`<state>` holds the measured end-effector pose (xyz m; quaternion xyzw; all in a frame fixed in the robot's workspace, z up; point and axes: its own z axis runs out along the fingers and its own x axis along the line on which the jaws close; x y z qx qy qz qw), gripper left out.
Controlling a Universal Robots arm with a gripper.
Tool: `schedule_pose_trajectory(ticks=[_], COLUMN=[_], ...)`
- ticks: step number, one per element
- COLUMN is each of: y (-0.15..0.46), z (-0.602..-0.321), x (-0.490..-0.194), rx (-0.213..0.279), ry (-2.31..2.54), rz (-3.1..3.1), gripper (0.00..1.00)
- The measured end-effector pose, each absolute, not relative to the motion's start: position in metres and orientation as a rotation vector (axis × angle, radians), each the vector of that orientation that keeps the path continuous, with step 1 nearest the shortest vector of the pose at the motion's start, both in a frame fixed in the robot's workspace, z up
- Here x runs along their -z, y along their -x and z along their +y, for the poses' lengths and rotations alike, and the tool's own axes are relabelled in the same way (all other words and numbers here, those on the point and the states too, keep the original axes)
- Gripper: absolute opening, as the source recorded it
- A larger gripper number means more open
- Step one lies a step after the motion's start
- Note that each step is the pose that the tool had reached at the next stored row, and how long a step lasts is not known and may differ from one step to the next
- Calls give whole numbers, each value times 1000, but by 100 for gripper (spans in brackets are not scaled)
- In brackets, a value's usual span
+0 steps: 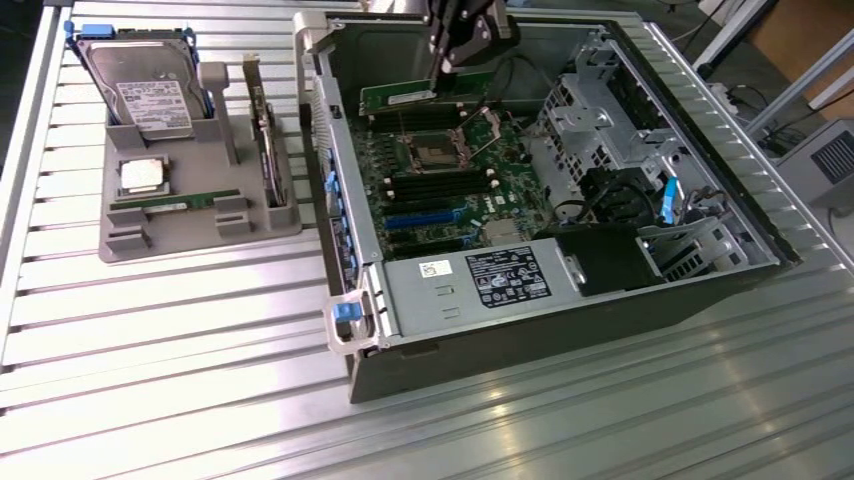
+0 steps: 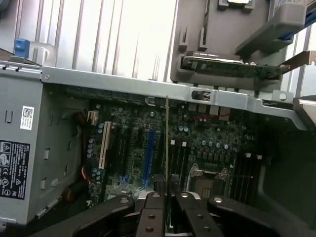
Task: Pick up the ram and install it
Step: 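Pick up the ram and move it above insertion slot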
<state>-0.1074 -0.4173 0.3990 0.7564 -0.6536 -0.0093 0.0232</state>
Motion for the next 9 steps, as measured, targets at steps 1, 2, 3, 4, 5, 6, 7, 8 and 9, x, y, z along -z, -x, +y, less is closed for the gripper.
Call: schedule_pose_trajectory(ticks=[1, 2, 3, 4, 5, 6, 7, 8, 9], y=[103, 100, 97, 94, 91, 89, 89, 89, 88], z=[-417, -417, -417, -417, -417, -417, -417, -417, -417], x=[-399, -399, -399, -399, -399, -398, -398, -398, -397], rx=[28, 28, 28, 27, 27, 26, 26, 26, 25], ry=[-2342, -2342, -2341, -2341, -2341, -2324, -2302, -2273, -2256], rz=[-2023, -2023, -2023, -2023, -2023, -2040, -2065, -2095, -2114], gripper=[14, 14, 14, 14, 14, 14, 14, 14, 14])
